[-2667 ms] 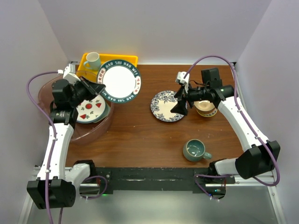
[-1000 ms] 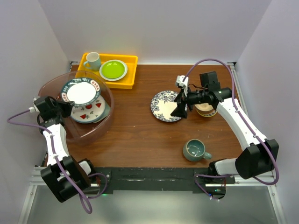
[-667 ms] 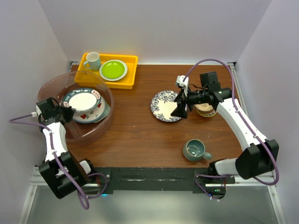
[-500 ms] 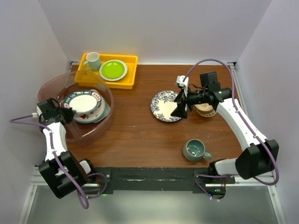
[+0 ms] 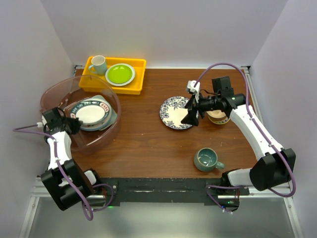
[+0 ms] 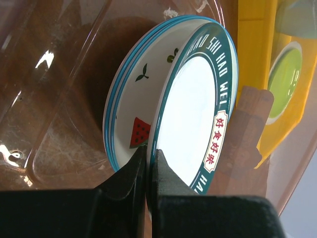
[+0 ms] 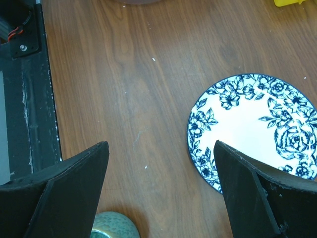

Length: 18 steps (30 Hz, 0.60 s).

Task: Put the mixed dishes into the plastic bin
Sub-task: Place the plate in the plastic bin.

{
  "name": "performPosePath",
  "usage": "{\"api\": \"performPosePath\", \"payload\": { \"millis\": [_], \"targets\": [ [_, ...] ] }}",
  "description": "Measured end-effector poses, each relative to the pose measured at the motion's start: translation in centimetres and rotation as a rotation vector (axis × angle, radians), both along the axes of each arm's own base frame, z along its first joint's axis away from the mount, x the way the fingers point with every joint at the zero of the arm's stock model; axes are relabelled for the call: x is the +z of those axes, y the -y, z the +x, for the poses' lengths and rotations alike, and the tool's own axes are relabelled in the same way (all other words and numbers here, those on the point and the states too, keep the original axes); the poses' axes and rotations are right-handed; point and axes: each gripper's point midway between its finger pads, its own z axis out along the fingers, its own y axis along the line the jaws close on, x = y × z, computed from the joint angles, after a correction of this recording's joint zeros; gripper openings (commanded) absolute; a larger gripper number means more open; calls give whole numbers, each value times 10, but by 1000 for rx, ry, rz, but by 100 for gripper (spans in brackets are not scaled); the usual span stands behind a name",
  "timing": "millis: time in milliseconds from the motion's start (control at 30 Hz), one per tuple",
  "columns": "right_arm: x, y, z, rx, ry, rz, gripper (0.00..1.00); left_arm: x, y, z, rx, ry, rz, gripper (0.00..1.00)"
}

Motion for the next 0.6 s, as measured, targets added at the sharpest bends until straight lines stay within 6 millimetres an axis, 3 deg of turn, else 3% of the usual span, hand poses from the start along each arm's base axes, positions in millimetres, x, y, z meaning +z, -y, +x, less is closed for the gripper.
{"api": "performPosePath", "payload": {
  "millis": [267, 600],
  "targets": [
    [1, 1, -1, -2, 6, 2, 91, -2, -1, 1, -10, 6, 16, 13],
    [1, 1, 0, -3, 6, 2, 91, 1, 3, 5, -35, 33, 7, 43]
  ]
}}
